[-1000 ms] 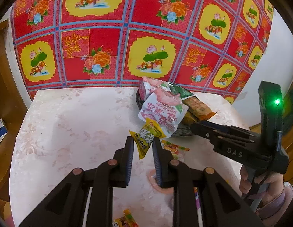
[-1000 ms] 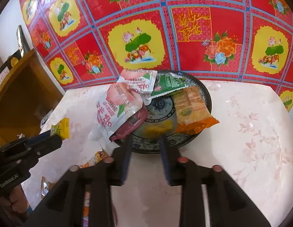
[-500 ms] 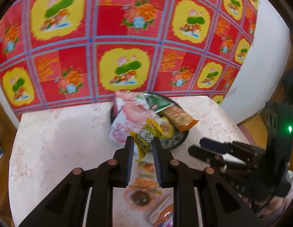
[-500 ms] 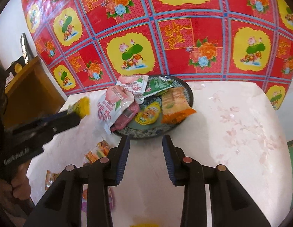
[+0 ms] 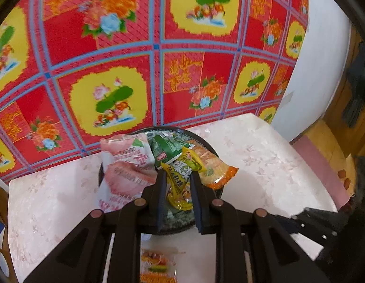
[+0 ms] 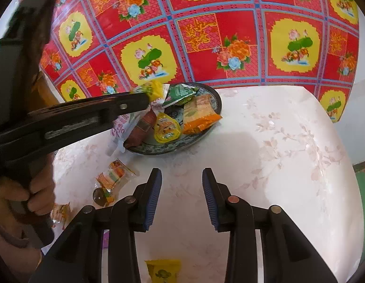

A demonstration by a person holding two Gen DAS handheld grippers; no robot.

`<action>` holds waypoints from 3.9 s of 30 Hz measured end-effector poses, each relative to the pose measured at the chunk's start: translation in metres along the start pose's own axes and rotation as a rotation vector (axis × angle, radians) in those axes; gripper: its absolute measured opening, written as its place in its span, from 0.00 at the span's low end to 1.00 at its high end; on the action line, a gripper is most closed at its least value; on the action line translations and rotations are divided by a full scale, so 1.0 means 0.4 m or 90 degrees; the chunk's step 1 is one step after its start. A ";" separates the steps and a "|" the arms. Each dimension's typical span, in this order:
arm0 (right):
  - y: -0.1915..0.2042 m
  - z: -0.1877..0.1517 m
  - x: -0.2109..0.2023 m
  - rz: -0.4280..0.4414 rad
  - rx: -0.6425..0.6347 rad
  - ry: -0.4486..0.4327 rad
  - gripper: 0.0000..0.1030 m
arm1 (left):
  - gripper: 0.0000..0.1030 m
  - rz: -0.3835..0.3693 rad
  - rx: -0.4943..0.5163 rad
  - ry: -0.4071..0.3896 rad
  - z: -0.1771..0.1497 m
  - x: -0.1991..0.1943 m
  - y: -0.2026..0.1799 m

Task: Organize snacks
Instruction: 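Lower the yellow candy packet onto the plate and open the left tool, then grasp the brown round chocolate with the left tool while the right tool grasps the yellow square candy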

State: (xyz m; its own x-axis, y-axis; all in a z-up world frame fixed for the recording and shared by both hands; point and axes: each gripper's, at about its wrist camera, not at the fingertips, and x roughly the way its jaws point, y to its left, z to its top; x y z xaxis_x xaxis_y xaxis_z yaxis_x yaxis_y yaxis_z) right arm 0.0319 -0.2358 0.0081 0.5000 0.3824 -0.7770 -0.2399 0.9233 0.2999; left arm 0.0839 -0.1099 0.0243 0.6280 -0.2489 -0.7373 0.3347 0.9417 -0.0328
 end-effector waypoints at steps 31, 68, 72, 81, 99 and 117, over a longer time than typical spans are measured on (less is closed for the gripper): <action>0.001 -0.010 -0.006 0.015 0.010 -0.005 0.36 | 0.40 0.015 -0.006 0.007 0.011 0.004 -0.009; 0.050 -0.104 -0.076 0.012 -0.018 0.027 0.36 | 0.40 0.024 -0.106 0.051 -0.212 -0.145 0.072; 0.048 -0.113 -0.087 0.008 -0.022 0.027 0.36 | 0.40 0.021 -0.109 0.060 -0.234 -0.144 0.077; 0.040 -0.129 -0.098 0.002 -0.023 0.035 0.36 | 0.40 0.017 -0.108 0.076 -0.255 -0.124 0.073; 0.032 -0.153 -0.114 -0.006 -0.031 0.045 0.36 | 0.40 0.031 -0.119 0.078 -0.289 -0.096 0.083; 0.036 -0.176 -0.107 -0.006 -0.034 0.064 0.36 | 0.35 0.031 -0.110 0.064 -0.295 -0.103 0.079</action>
State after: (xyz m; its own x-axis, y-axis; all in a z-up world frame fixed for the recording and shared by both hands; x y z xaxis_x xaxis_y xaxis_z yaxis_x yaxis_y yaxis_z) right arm -0.0514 -0.2415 0.0068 0.4165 0.3657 -0.8324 -0.2817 0.9224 0.2643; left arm -0.0143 -0.0434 -0.0260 0.5650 -0.1861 -0.8038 0.1746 0.9791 -0.1040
